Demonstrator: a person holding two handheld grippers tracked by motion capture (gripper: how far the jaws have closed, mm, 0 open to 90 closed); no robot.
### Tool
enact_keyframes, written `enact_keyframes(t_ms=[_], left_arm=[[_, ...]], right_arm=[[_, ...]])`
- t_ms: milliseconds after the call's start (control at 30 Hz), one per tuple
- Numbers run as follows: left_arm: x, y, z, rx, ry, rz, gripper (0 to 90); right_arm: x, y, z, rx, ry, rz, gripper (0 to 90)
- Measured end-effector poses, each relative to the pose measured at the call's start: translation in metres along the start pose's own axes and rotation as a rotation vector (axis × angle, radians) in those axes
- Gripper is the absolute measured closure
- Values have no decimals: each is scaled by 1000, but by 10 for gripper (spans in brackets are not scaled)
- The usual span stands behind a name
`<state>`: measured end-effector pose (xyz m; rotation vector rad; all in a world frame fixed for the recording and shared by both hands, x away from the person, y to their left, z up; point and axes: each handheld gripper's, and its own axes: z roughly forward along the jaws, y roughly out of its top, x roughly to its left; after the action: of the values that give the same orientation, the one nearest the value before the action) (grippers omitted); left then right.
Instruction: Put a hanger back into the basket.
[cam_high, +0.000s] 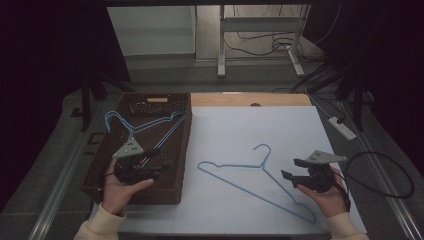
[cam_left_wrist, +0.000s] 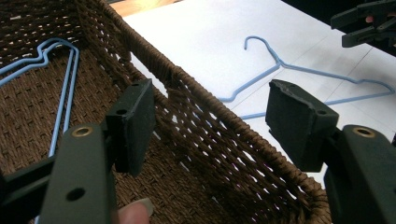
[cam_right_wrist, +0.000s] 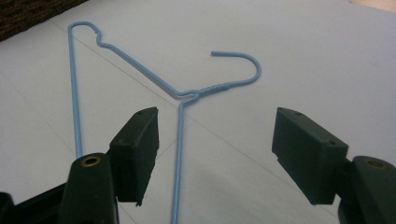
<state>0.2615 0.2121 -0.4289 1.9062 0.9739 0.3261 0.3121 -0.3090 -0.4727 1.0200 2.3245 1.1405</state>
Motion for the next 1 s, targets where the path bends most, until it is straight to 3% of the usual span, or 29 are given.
enact_keyframes(t_ms=[200, 367, 567, 1000], left_arm=[[-1, -1, 0, 3, -5, 2, 341], [-3, -1, 0, 3, -10, 7, 341], [-5, -1, 4, 15, -16, 10, 341], [-9, -1, 7, 25, -24, 19, 341]], right_arm=[[5, 12, 3, 18, -11, -24, 317], [15, 22, 10, 108, -13, -56, 316], [21, 31, 19, 176, -21, -66, 316], [20, 43, 28, 198, -27, -88, 349]])
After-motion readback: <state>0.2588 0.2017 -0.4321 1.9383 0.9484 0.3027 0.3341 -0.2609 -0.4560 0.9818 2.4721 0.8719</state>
